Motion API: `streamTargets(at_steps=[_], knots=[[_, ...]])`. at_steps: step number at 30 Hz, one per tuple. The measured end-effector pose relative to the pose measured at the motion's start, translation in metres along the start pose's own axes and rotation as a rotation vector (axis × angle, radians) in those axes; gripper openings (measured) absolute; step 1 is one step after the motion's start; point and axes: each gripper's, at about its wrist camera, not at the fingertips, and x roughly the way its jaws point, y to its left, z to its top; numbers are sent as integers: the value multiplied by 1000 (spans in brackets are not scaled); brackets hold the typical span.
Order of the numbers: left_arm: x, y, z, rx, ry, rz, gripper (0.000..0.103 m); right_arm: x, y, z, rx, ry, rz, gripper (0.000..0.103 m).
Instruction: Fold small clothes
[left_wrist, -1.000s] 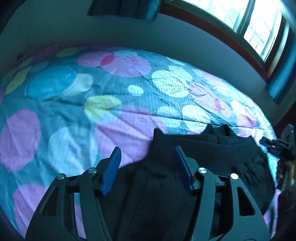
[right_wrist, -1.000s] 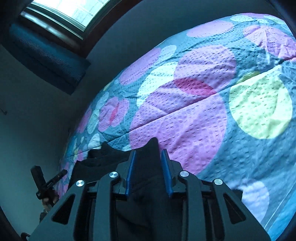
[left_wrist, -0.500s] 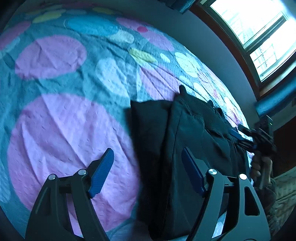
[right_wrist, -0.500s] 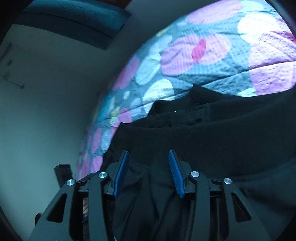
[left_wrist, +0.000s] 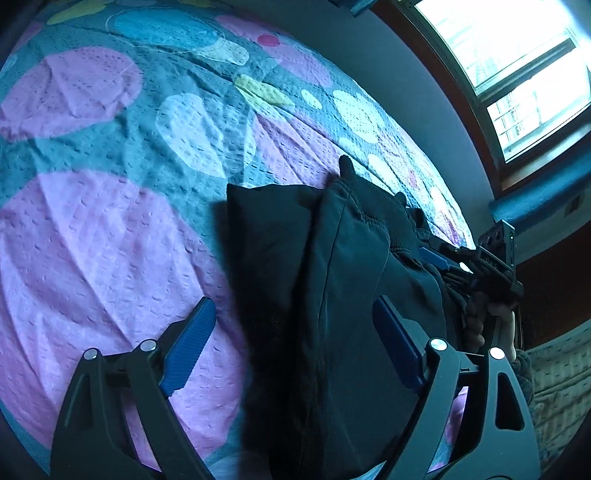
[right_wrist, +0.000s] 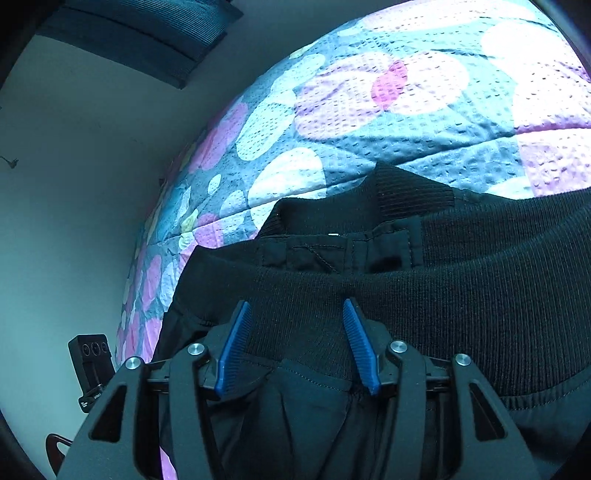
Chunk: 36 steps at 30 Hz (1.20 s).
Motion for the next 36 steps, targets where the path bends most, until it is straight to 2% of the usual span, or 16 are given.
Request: streamTargets(at_steps=[4, 7, 11, 13, 16, 18, 20, 25, 26, 27, 28, 29, 32, 36], knots=[[9, 0, 10, 12, 0, 13, 87, -2, -1, -1, -1, -6, 10, 54], [19, -3, 20, 66, -8, 23, 88, -5, -1, -2, -8, -13, 16, 56], [23, -8, 25, 83, 0, 10, 86, -5, -1, -3, -13, -17, 24, 56], [25, -13, 22, 109, 36, -8, 70, -6, -1, -3, -15, -18, 32, 57], [27, -16, 17, 154, 44, 53, 55, -5, -2, -4, -21, -21, 39, 59], [25, -15, 19, 140, 40, 74, 49, -5, 0, -4, -31, -24, 41, 62], [24, -13, 22, 113, 42, 77, 48, -5, 3, -4, -44, -25, 41, 64], [20, -5, 17, 81, 38, 44, 46, -5, 5, -5, -52, -31, 43, 64], [20, -8, 14, 90, 31, 64, 42, -5, 5, -5, -56, -32, 42, 64], [21, -12, 11, 107, 29, 93, 33, -4, 5, -5, -57, -32, 41, 65], [23, -17, 9, 123, 38, 98, 18, -4, 6, -5, -57, -32, 41, 65], [24, -22, 9, 128, 43, 93, 14, -7, 8, -4, -56, -34, 41, 65], [18, -33, 9, 162, 23, 108, 9, -31, 18, -11, -35, -74, 35, 65], [10, -38, 9, 175, 12, 101, 8, -71, 45, -50, -96, -79, 84, 65]])
